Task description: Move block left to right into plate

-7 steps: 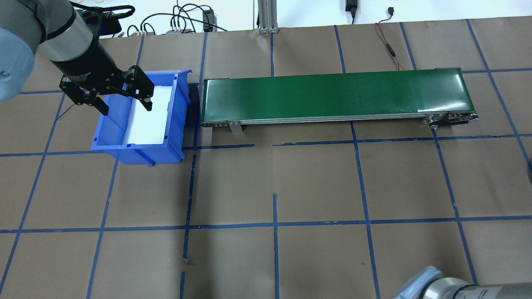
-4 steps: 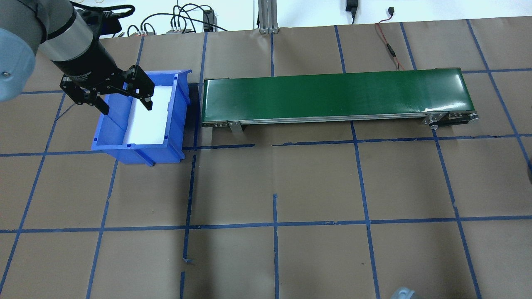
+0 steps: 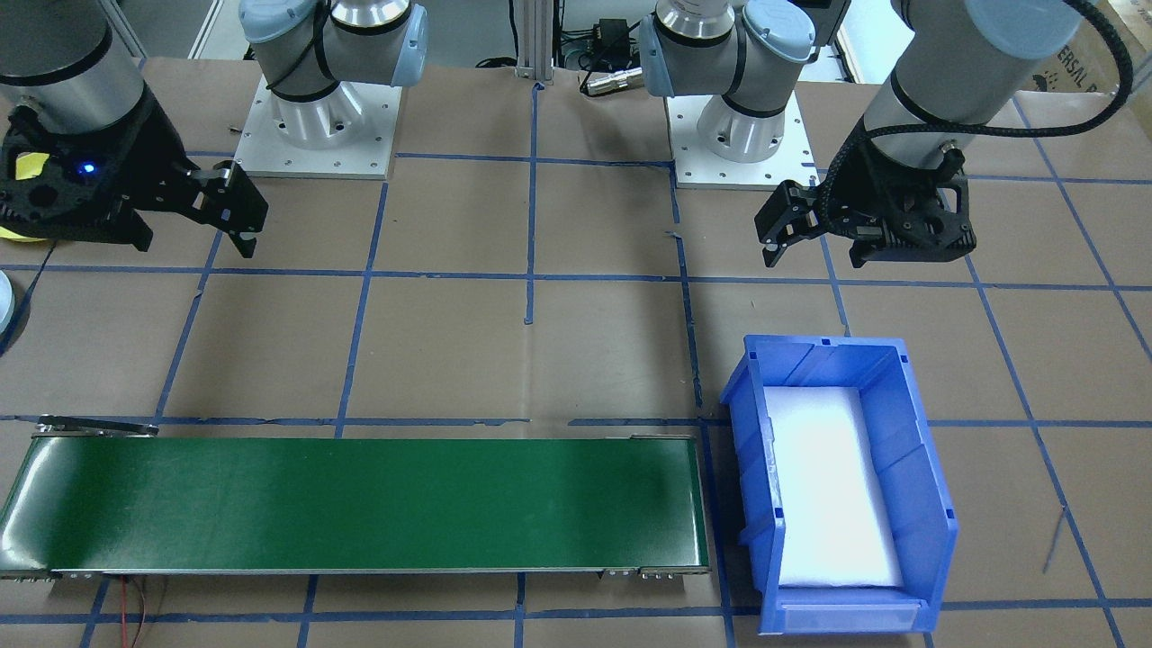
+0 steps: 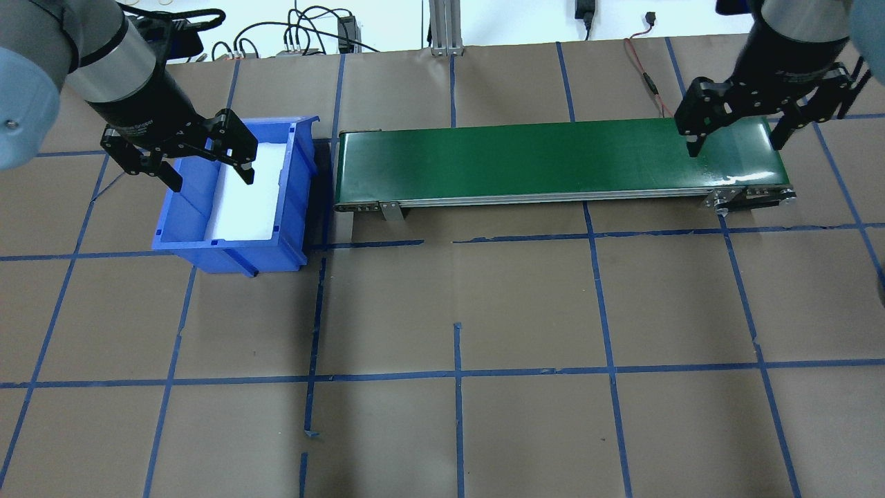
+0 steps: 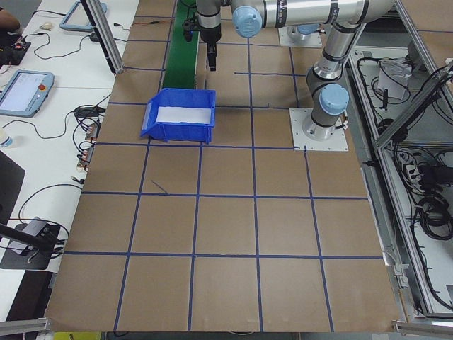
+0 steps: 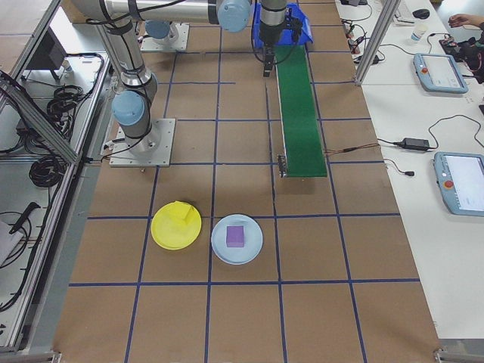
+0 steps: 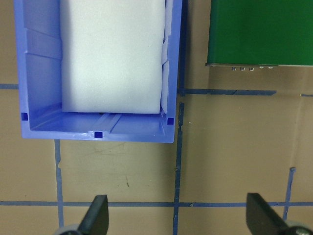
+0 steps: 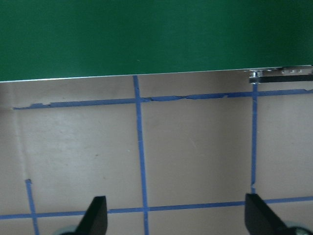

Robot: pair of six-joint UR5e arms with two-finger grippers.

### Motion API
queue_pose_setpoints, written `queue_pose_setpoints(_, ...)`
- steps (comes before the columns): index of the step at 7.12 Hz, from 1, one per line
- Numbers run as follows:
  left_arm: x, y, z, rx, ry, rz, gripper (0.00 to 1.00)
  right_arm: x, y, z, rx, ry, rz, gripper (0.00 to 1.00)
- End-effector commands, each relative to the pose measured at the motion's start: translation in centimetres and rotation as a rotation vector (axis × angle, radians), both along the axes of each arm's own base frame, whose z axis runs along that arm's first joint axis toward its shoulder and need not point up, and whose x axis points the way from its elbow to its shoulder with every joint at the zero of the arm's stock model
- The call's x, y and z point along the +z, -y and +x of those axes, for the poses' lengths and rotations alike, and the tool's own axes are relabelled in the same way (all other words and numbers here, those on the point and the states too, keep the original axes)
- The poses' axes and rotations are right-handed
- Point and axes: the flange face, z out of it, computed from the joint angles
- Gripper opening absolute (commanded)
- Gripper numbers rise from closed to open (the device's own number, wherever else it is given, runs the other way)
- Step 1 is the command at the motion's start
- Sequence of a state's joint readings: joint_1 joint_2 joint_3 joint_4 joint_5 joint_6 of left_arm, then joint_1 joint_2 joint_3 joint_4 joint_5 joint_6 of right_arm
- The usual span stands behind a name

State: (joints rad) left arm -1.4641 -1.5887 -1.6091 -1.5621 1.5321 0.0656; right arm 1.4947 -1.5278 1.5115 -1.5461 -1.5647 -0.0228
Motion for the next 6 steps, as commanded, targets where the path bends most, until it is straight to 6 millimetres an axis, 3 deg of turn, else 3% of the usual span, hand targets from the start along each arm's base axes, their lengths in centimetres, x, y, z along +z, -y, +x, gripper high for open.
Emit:
queue_pose_setpoints(1, 0.0, 0.05, 0.06, 0.002, 0.002, -0.003, 1.0, -0.67, -0.62, 2.95, 0.001, -0.009, -0.002, 1.0)
queue_pose_setpoints(2, 0.08, 0.07, 0.06, 0.002, 0.002, -0.004, 1.0, -0.5, -0.74, 3.85, 0.024, -0.037, -0.014, 1.0)
queue_pose_setpoints(6, 0.08, 0.07, 0.06, 0.002, 0.002, -0.004, 1.0, -0.04, -0.95, 3.76, 0.003, -0.031, -0.022, 1.0)
